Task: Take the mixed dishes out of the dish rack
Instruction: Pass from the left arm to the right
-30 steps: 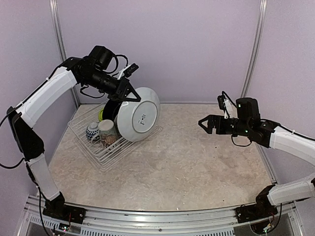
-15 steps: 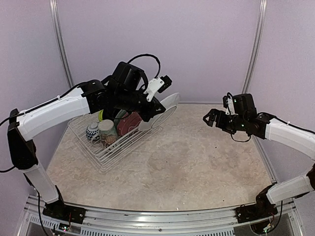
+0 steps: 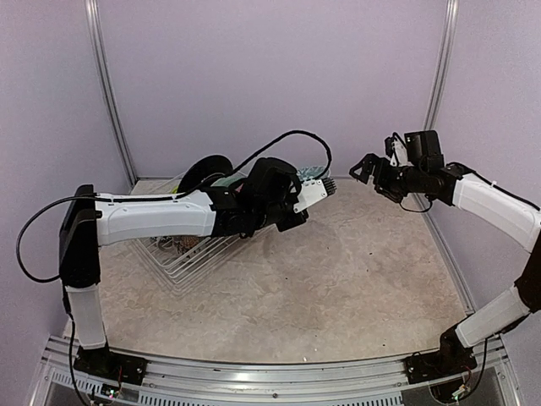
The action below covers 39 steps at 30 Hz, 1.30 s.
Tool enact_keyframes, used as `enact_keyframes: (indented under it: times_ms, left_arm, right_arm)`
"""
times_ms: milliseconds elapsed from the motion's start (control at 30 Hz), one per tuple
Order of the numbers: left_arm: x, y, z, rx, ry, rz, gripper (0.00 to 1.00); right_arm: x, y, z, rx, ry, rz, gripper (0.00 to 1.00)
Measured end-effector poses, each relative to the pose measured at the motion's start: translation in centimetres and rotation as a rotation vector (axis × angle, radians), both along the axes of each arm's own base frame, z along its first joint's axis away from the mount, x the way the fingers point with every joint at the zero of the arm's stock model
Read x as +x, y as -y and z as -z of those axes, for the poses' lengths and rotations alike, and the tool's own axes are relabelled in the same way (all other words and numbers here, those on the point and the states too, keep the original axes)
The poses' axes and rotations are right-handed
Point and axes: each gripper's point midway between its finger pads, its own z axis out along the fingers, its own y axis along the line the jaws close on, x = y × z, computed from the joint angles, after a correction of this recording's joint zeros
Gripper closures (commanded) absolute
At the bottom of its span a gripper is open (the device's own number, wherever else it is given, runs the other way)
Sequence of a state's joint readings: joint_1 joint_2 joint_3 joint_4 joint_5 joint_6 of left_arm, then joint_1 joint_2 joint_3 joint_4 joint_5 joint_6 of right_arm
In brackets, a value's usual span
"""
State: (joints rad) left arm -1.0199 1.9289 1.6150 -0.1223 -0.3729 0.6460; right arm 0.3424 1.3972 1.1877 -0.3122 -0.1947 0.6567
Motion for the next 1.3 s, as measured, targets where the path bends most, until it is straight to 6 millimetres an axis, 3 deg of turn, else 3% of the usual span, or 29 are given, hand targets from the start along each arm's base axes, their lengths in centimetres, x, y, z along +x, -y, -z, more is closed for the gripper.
enact_keyframes:
  times_ms: [167,267,500,633,700,800,867,1000,1033,1067,1167,1300]
  left_arm:
    - [-0.2,1.5,2.8,0.095,0.058,0.037,1.00]
    - [-0.5,2.0,3.7,0.130,0.080,0.057,1.00]
    - [-1.5,4.1,4.1,0.157,0.160,0.100,1.00]
    - [-2.1,5.1,4.9,0.188,0.203,0.125,1.00]
    - [-2.2,5.3,5.4,0.205,0.209,0.133,1.00]
    - [-2.4,5.4,6.0,0.221,0.212,0.140,1.00]
    - [-2.4,5.3,6.1,0.229,0.214,0.139,1.00]
    - [-2.4,5.2,6.4,0.248,0.223,0.133,1.00]
    - [-2.3,5.2,6.4,0.250,0.223,0.129,0.97]
    - [-2.3,5.1,6.5,0.258,0.226,0.122,0.86]
    - [-2.6,5.2,7.0,0.270,0.224,0.115,0.52]
    - [-2.8,5.0,7.1,0.240,0.180,0.090,0.23]
  right_arm:
    - [0.3,-0.9,-0.1,0.039,-0.004,-0.016,0.00]
    - [0.8,-2.4,0.5,0.057,-0.021,-0.045,0.00]
    - [1.1,-5.1,4.7,0.107,-0.122,-0.097,0.04]
    - [1.1,-5.5,6.0,0.145,-0.146,-0.093,0.24]
    - [1.1,-5.6,6.4,0.168,-0.148,-0.089,0.30]
    - [0.7,-5.7,7.6,0.212,-0.169,-0.078,0.49]
    - [0.2,-5.9,8.4,0.262,-0.194,-0.074,0.56]
    - [0.0,-6.4,8.1,0.334,-0.205,-0.078,0.89]
    - [0.1,-6.4,8.0,0.351,-0.208,-0.069,0.96]
    - [0.1,-6.4,8.2,0.367,-0.219,-0.054,1.00]
    - [-0.2,-6.5,8.2,0.451,-0.250,-0.028,1.00]
    - [-1.2,-6.1,9.9,0.452,-0.267,-0.030,1.00]
